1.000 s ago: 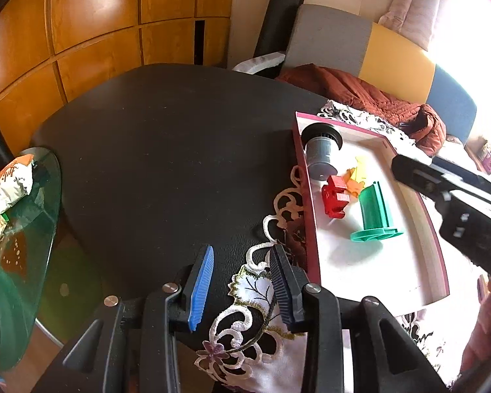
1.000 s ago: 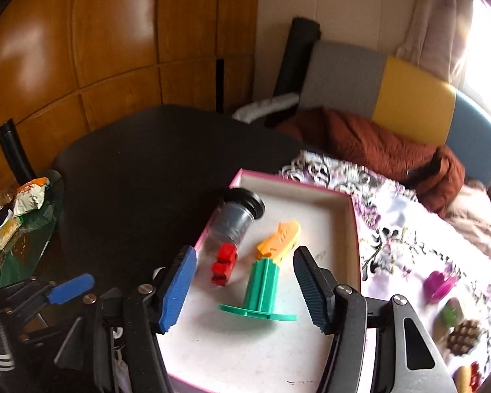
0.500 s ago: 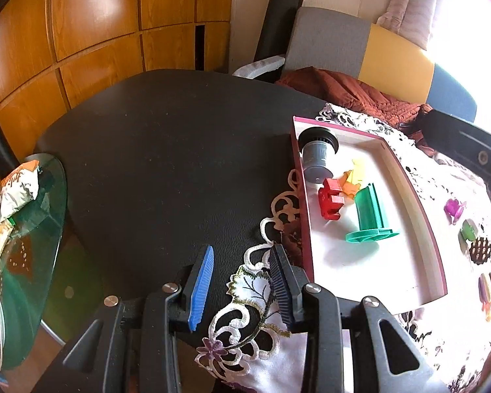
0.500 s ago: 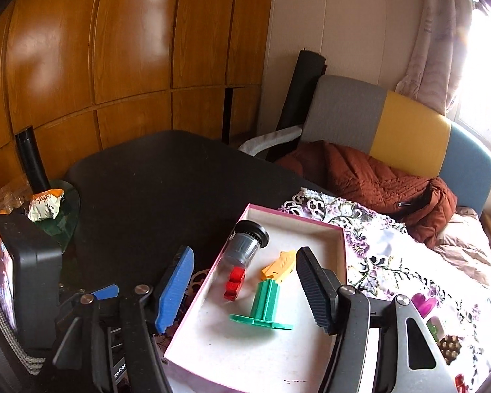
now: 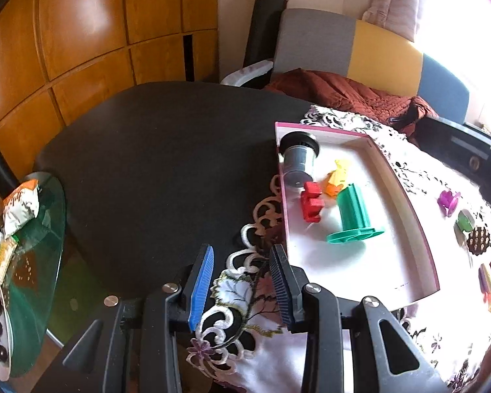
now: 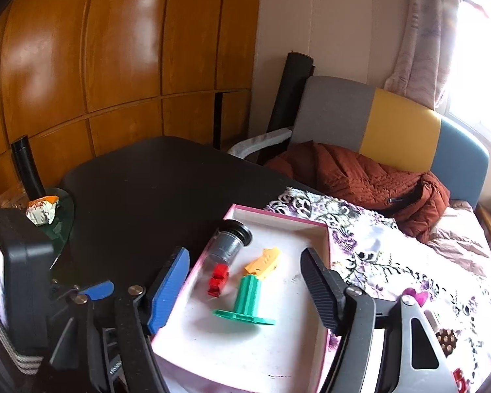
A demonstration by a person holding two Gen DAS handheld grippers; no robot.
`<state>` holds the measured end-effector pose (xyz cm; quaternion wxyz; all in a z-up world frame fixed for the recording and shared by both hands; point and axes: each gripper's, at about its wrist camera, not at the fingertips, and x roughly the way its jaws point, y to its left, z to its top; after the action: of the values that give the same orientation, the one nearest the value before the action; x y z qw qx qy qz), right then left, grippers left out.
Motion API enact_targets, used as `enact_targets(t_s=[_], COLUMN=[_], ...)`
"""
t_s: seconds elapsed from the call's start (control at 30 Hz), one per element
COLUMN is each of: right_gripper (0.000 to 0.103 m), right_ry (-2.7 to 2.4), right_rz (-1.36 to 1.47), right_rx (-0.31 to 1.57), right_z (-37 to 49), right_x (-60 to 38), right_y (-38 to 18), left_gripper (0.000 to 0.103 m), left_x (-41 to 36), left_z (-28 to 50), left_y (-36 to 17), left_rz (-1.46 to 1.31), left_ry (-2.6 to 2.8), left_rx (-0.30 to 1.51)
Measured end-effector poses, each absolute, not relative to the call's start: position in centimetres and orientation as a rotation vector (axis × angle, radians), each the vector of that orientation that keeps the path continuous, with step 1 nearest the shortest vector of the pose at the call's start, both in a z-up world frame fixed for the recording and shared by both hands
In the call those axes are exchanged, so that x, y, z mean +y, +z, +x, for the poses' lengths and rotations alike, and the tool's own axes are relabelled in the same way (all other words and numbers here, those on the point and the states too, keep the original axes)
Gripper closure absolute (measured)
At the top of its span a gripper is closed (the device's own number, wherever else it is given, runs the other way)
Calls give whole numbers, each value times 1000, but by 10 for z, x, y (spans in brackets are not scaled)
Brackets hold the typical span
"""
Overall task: Organize rigid objects
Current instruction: 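Move both tools back from the box toward the remaining toys, then grasp the magenta cup with the left tool while the right tool grasps the brown comb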
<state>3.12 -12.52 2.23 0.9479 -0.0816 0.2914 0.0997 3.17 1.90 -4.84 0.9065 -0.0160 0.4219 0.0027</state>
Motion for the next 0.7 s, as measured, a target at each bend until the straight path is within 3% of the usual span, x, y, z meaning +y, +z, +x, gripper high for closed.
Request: enact_targets(t_s=[0.2,0.53,0.7], right_gripper=[15,15,13], right_ry=[113,-261,-438], right_rz=[-125,87,413], right_rx=[657,830,887], right_z=[40,46,30], right_x=[-184,-398,-492], right_y=[4,-44,-71], left_gripper=[68,68,68], left_x=[-8,-91,-147], left_z=[34,41,49], left_y=[-40,-28,-20], left_rz=[18,69,105], left_ry=[-75,-332,-457], left_rx=[851,862,868])
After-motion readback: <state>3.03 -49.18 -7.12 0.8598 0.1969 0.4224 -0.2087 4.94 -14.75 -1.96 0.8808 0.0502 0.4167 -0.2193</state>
